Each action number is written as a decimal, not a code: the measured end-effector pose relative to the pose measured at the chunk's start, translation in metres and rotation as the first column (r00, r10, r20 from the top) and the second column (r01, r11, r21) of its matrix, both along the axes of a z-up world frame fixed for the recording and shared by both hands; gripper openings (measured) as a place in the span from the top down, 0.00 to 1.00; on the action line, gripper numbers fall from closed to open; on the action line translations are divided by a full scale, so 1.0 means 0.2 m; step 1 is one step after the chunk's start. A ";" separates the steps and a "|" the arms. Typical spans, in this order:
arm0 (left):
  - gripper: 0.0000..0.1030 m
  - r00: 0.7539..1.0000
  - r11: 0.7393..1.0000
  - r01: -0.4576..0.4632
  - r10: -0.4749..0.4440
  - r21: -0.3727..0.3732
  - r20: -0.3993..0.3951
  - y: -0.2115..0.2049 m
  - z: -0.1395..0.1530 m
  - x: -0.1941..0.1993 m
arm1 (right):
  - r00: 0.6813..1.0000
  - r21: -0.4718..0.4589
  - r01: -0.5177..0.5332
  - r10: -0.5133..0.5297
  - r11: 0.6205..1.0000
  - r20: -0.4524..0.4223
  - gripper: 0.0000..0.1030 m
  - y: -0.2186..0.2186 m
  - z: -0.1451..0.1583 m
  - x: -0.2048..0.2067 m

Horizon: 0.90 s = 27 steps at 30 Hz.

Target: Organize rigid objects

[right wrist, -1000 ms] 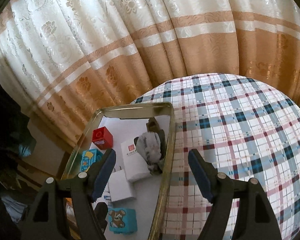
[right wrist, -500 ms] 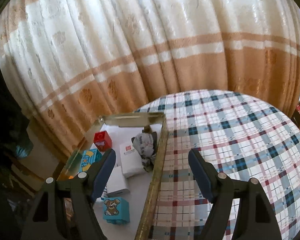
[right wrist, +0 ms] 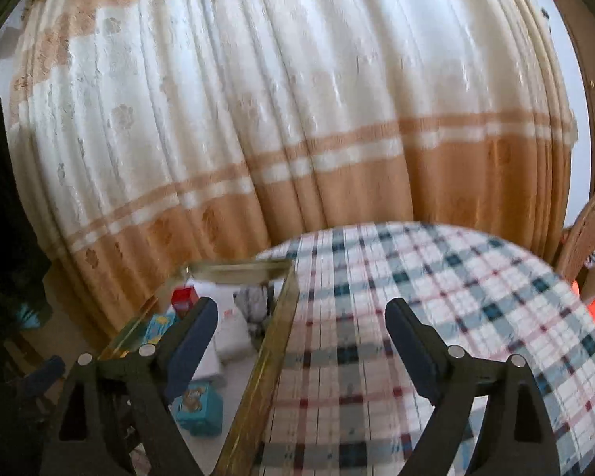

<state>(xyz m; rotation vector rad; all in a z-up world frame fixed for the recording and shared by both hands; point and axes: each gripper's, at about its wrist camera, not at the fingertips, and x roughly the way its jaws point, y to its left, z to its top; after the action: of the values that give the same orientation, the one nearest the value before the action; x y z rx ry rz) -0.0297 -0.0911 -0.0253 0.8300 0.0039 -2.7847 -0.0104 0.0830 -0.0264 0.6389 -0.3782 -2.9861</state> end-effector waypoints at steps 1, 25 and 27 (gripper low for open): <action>0.00 1.000 1.000 0.006 -0.005 -0.001 0.006 0.00 0.00 0.01 | 1.000 -0.011 -0.007 0.007 1.000 0.010 0.14 0.00 0.00 0.01; 0.00 1.000 1.000 -0.025 0.025 -0.008 0.013 -0.06 0.13 0.15 | 0.998 -0.010 -0.058 0.058 0.998 0.015 0.14 -0.09 0.10 0.15; 0.00 0.999 0.999 -0.028 0.028 -0.020 0.014 -0.06 0.13 0.15 | 0.998 -0.012 -0.059 0.059 0.998 0.017 0.14 -0.09 0.10 0.16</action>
<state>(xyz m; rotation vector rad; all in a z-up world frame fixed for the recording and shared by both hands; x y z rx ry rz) -0.0003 -0.1032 0.0007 0.8385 -0.0137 -2.7480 0.0207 0.0648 -0.0061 0.6641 -0.3714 -2.9222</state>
